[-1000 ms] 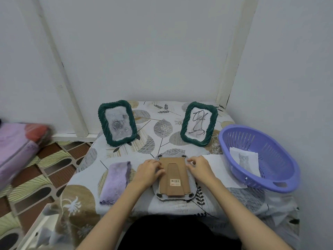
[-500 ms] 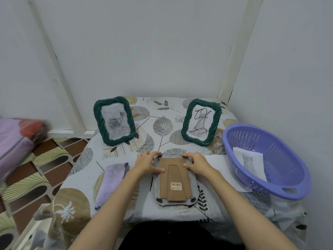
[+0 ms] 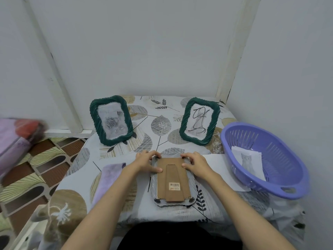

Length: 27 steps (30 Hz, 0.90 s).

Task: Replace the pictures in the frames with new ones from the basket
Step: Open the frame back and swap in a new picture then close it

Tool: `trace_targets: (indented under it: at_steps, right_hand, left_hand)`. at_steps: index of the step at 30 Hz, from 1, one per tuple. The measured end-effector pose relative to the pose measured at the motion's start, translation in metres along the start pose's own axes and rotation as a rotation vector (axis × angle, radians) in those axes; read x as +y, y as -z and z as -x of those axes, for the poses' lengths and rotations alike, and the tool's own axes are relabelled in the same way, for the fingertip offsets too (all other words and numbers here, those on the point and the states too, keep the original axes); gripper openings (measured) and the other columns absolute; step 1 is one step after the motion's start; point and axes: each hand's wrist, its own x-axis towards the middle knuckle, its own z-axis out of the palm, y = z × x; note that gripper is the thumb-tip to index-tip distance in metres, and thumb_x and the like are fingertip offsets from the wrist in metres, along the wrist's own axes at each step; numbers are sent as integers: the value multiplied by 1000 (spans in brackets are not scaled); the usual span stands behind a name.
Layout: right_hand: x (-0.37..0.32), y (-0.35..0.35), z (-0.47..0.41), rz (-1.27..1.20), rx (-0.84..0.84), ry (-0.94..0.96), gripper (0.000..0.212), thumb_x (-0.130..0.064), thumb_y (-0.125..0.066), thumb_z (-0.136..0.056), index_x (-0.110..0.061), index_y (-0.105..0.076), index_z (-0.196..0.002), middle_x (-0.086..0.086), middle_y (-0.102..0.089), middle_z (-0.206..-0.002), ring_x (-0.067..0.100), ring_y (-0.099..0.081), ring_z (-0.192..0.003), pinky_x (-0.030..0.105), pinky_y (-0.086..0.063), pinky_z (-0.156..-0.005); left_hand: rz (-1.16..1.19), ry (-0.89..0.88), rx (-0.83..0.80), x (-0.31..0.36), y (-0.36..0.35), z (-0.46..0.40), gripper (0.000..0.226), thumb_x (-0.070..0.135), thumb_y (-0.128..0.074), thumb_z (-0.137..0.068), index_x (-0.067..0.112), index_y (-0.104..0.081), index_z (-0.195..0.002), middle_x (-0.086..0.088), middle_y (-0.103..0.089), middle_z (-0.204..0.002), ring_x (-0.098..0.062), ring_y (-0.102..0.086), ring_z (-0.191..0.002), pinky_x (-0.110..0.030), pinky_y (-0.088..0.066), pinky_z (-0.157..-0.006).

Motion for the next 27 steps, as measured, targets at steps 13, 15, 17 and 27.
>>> trace_targets:
  at_steps: [13,15,17,27]
  right_hand:
    - [-3,-3,24,-81,113,-8,56,-19,-69,-80,-19,-47,-131,10,-45,-109,17,-44,-93,24,-36,-90]
    - [-2,1,36,-4,122,36,50,-20,-73,-76,-19,-56,-123,8,-47,-117,20,-48,-103,30,-38,-96]
    - [-2,7,49,73,97,90,38,-23,-74,-74,-22,-65,-110,4,-53,-117,22,-48,-110,37,-40,-99]
    - [-7,13,89,196,-203,213,26,-28,-67,-81,-28,-68,-108,-10,-63,-120,17,-48,-110,31,-35,-101]
  left_hand:
    - [-97,-129,405,2,-26,39,43,49,-66,-74,25,-57,-108,3,-53,-118,-22,-45,-113,-38,-39,-90]
    - [-28,-181,419,-2,-29,49,40,62,-54,-67,30,-64,-90,12,-59,-106,-17,-49,-106,-39,-39,-91]
    - [15,-231,375,-9,-30,56,43,68,-46,-62,35,-68,-79,23,-60,-94,-13,-52,-103,-44,-39,-94]
    - [-95,-294,55,-4,-27,88,66,75,-52,-47,33,-72,-94,18,-62,-118,-7,-51,-115,-44,-38,-101]
